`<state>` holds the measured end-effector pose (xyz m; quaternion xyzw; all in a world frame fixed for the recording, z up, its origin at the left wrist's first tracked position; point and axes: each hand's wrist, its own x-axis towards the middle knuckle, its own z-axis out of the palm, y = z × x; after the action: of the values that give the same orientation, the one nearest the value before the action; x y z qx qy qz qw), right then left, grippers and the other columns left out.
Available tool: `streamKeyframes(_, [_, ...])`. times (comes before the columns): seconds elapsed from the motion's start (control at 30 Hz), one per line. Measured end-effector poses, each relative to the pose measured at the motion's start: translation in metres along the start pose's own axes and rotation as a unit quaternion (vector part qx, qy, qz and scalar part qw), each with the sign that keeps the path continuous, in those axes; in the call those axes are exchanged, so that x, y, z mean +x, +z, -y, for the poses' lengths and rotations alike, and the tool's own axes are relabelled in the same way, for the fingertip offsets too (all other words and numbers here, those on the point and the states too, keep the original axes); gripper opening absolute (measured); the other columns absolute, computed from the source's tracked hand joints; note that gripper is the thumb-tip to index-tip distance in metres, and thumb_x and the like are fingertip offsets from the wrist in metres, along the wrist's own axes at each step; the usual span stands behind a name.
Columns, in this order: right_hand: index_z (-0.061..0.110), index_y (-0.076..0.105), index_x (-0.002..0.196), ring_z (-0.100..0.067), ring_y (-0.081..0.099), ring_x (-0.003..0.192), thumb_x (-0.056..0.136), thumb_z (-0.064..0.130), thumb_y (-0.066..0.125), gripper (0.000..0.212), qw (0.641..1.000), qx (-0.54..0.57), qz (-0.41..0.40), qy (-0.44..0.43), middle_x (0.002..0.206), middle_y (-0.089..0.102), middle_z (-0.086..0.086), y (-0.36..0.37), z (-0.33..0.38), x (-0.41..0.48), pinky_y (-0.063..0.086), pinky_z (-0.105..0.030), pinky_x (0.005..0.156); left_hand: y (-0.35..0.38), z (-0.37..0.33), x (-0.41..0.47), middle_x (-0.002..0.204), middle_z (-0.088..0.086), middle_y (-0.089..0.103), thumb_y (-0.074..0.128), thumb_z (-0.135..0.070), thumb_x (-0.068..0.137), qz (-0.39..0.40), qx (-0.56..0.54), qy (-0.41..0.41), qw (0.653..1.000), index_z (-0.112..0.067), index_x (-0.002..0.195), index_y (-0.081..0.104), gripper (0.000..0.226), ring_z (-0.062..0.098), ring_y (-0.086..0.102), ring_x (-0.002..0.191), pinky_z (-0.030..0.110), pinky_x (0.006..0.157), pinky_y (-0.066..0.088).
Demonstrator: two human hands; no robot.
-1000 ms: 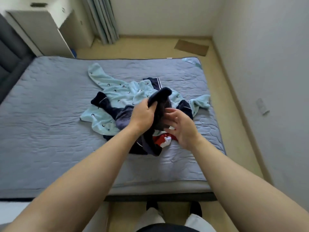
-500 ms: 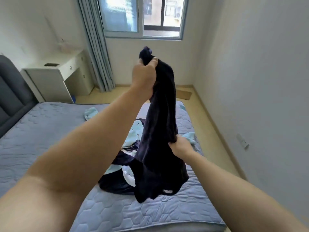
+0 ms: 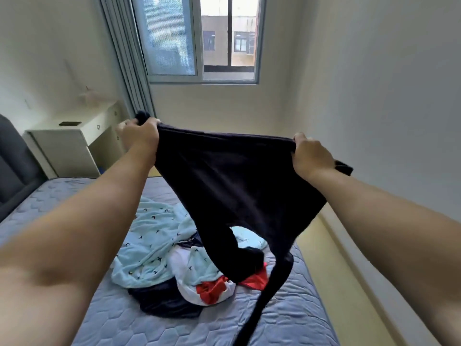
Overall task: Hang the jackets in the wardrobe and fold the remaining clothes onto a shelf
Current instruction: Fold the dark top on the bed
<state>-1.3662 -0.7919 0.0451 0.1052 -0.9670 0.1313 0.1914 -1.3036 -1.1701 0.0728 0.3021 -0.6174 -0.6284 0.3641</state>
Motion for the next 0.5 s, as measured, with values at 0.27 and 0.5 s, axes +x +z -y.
streamKeyframes(0.27, [0.031,0.060,0.082,-0.014,0.064,0.083,0.062,0.072,0.081,0.050,0.927,-0.044,0.370,-0.051,0.087,0.065,0.011,0.016,-0.004,-0.036,0.046,-0.027,0.067,-0.042,0.078,0.001,0.098,0.016,0.065,0.074,-0.023,0.087,0.221,0.186,-0.037,0.957,-0.009,0.103,0.061,0.024,0.026,0.067,0.063,0.026,0.045,0.052])
streamKeyframes(0.5, [0.010,0.061,0.127,-0.027,0.063,0.113,0.068,0.024,0.090,0.067,0.790,-0.232,0.559,-0.094,0.128,0.063,-0.008,0.111,-0.014,-0.128,0.054,-0.034,0.092,-0.109,0.202,-0.036,0.100,0.011,0.057,0.084,-0.004,0.077,0.455,0.431,-0.190,0.756,-0.017,0.113,0.062,0.044,0.023,0.064,0.072,0.032,0.061,0.055])
